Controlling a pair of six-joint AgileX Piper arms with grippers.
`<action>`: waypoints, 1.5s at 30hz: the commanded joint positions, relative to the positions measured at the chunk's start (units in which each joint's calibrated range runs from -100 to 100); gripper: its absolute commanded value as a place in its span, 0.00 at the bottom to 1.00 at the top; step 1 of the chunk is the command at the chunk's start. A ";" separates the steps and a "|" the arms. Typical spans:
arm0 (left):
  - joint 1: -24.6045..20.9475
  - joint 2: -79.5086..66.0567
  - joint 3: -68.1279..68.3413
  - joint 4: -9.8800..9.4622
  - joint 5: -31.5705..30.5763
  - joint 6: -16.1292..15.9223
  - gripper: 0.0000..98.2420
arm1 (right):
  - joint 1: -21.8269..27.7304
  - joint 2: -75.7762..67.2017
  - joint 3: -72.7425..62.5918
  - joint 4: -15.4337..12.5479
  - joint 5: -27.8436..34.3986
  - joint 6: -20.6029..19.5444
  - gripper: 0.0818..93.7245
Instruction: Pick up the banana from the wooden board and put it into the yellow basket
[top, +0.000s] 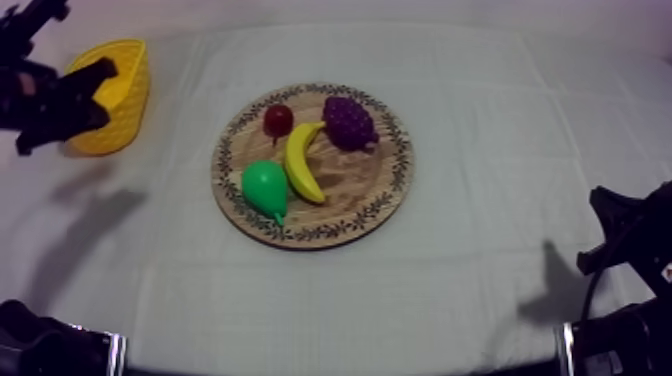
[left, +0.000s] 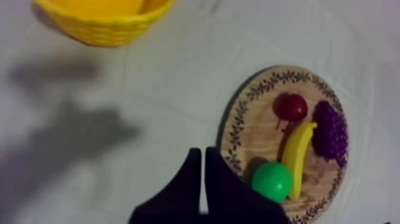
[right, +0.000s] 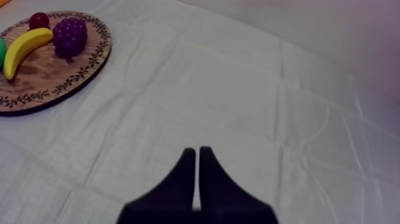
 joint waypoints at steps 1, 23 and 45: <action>1.84 7.82 -4.52 0.36 -0.29 -1.40 0.00 | 0.00 -0.01 0.04 0.00 -0.16 -0.09 0.00; 12.07 33.68 -24.62 7.77 -0.40 -6.62 0.00 | 0.00 -0.01 0.04 0.00 -0.16 -0.09 0.00; 15.47 39.36 -35.63 9.19 5.96 -5.29 0.23 | -0.07 -0.01 0.04 0.00 -0.16 -0.09 0.00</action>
